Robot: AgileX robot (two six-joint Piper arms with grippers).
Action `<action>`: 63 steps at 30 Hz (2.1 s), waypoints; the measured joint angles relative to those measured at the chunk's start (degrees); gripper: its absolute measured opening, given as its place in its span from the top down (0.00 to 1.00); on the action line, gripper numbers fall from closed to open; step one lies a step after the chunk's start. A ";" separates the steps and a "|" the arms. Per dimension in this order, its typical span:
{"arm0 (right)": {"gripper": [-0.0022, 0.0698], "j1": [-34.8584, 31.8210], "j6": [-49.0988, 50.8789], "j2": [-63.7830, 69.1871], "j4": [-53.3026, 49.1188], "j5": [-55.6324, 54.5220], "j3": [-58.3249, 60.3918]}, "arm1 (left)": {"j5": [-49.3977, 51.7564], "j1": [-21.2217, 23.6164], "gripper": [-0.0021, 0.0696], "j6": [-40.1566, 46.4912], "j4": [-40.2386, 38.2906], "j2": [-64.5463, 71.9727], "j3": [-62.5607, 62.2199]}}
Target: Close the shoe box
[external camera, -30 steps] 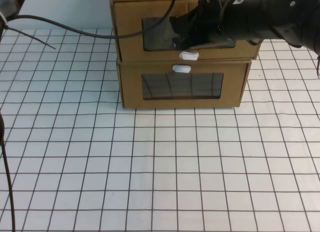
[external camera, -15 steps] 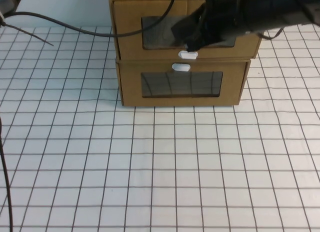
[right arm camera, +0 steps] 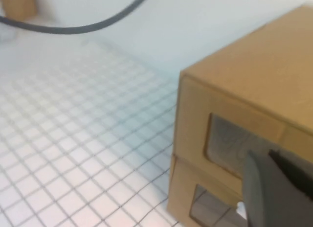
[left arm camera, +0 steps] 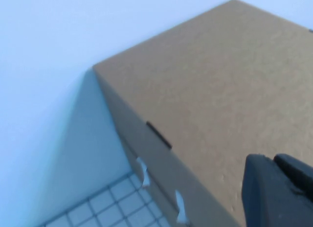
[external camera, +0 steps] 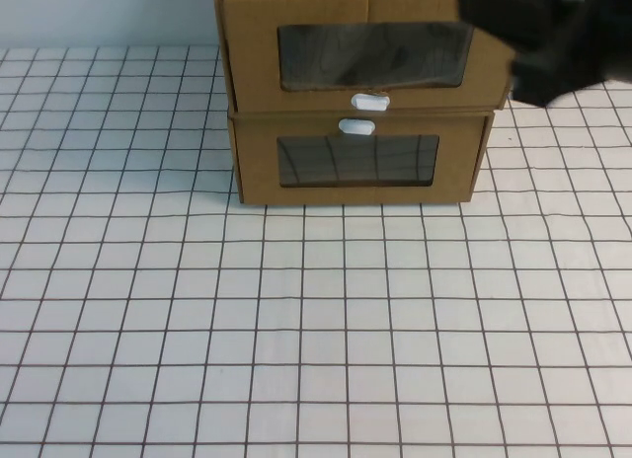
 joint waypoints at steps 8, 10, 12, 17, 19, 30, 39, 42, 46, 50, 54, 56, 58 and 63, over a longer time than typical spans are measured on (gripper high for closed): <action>0.99 0.00 -1.71 -15.06 2.93 -3.93 12.60 | 5.62 -1.01 0.97 -4.73 7.39 -11.53 8.41; 0.99 0.00 -1.79 -17.13 2.93 -4.31 14.35 | 5.32 -1.86 0.97 -5.48 10.10 -16.05 13.84; 0.99 0.00 -1.79 -19.09 2.93 -4.71 15.99 | 3.53 -2.62 0.97 -6.83 12.32 -22.20 21.75; 0.99 0.00 1.35 -20.70 1.31 -5.11 18.68 | -6.11 -2.94 0.97 -9.86 12.97 -39.55 47.13; 0.99 0.00 4.25 -20.70 -1.24 -5.11 19.56 | -9.93 -2.94 0.97 -10.95 12.86 -47.27 57.66; 0.99 -0.57 28.40 -22.80 -25.63 8.54 20.32 | -25.86 -3.04 0.97 -17.39 13.12 -75.37 103.31; 0.99 -0.57 29.29 -30.28 -26.63 13.21 20.32 | -33.14 -3.04 0.97 -17.98 13.01 -79.29 112.20; 0.99 -0.57 29.29 -30.27 -26.73 13.87 20.32 | -33.14 -3.04 0.97 -17.98 13.01 -79.29 113.59; 0.99 -0.57 29.29 -30.27 -27.00 14.23 20.32 | -31.71 -3.04 0.97 -17.98 13.01 -79.29 114.07; 0.99 -0.57 29.33 -30.27 -27.10 14.22 20.32 | -30.73 -3.04 0.97 -17.98 13.01 -79.29 114.07; 0.99 -0.57 29.33 -30.27 -27.10 16.28 20.32 | -30.22 -3.04 0.97 -18.07 13.01 -79.29 114.07; 0.99 -0.57 29.33 -30.27 -27.10 17.77 20.32 | -30.10 -3.04 0.97 -18.07 13.01 -79.29 114.07; 0.99 -0.57 29.33 -30.27 -28.96 19.22 20.32 | -30.10 -3.04 0.97 -18.07 13.01 -79.29 114.07; 0.99 -0.57 32.59 -31.20 -41.39 15.41 20.68 | -30.10 -3.04 0.97 -18.07 13.01 -79.29 114.07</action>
